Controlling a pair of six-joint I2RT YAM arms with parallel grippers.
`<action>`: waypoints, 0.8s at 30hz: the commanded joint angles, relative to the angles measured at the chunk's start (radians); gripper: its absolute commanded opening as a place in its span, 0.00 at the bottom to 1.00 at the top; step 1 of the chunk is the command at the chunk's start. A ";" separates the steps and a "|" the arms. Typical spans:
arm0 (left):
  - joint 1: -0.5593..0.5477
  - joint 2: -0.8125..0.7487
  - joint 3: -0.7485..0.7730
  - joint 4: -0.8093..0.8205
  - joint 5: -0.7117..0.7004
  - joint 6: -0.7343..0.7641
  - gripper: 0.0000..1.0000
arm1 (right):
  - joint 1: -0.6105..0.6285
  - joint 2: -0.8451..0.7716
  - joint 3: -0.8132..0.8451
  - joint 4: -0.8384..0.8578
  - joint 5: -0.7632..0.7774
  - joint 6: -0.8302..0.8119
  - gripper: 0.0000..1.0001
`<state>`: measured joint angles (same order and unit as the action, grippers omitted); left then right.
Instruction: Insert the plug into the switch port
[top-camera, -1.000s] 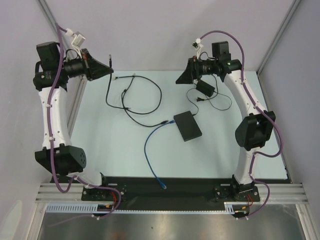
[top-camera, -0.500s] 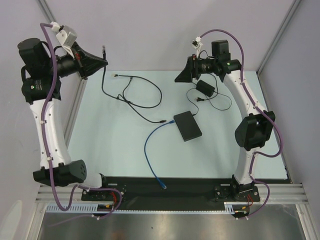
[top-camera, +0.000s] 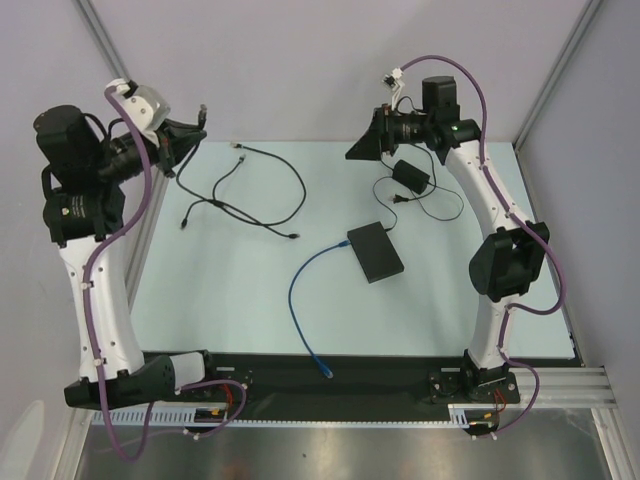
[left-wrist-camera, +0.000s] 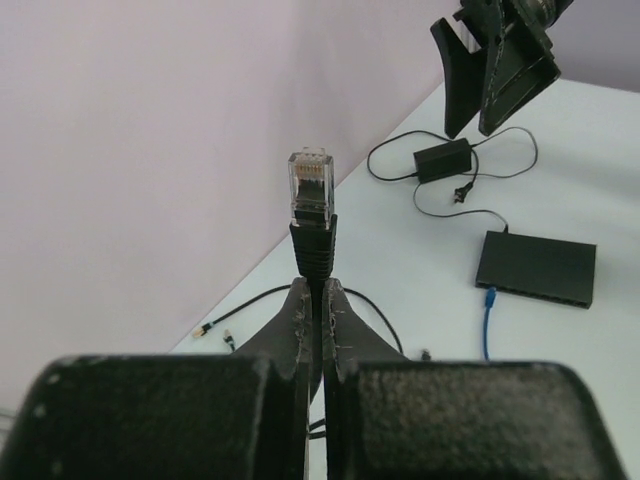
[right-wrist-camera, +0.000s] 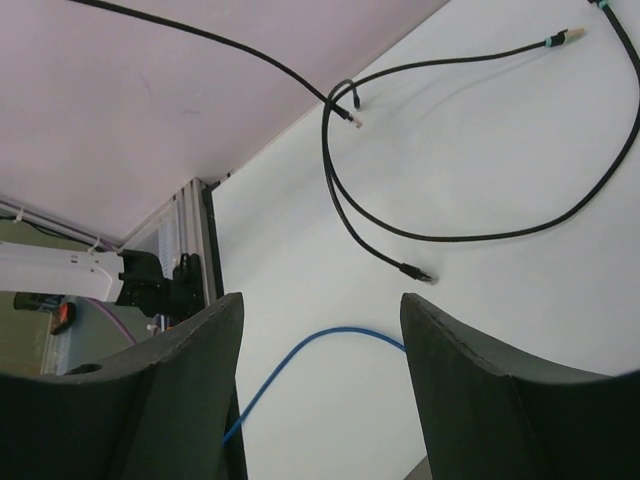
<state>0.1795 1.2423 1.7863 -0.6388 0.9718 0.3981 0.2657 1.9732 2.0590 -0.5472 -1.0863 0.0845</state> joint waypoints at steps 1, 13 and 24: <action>-0.003 0.002 -0.022 0.086 0.045 -0.089 0.00 | 0.009 -0.007 0.033 0.104 -0.034 0.081 0.69; -0.051 0.088 -0.364 0.743 0.415 -1.060 0.00 | 0.038 -0.075 0.066 0.207 0.002 -0.125 0.69; -0.150 0.174 -0.406 0.720 0.627 -1.098 0.00 | 0.170 -0.201 0.014 -0.008 0.052 -0.898 0.66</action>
<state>0.0380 1.4094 1.3861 0.0452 1.4456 -0.6567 0.4011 1.8519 2.0701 -0.4862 -1.0573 -0.5064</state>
